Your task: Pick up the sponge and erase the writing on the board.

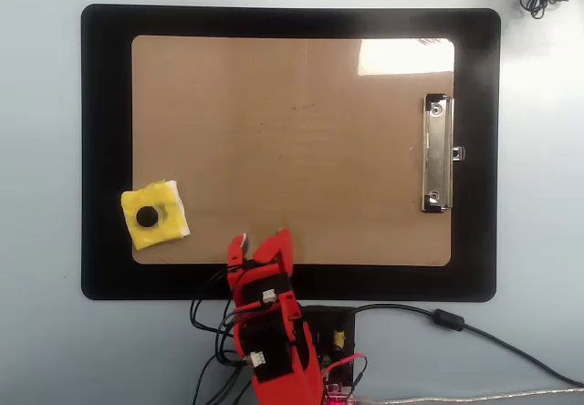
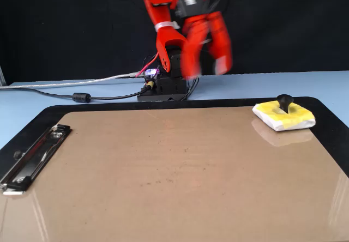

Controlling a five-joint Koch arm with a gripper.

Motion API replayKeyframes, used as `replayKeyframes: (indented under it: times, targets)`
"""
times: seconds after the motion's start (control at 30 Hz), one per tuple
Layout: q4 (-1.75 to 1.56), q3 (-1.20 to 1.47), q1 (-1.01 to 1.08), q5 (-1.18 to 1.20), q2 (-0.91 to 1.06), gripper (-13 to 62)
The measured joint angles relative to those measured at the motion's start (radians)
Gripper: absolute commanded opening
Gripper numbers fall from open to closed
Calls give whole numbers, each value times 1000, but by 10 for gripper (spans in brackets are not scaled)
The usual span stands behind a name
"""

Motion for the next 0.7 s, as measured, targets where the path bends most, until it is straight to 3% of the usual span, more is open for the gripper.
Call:
replayKeyframes:
  times: [0.1, 0.3, 0.7]
  targets:
    - [121, 72, 290, 141, 11, 341]
    - [156, 342, 555, 331, 55, 345]
    - [256, 394, 584, 347, 55, 347]
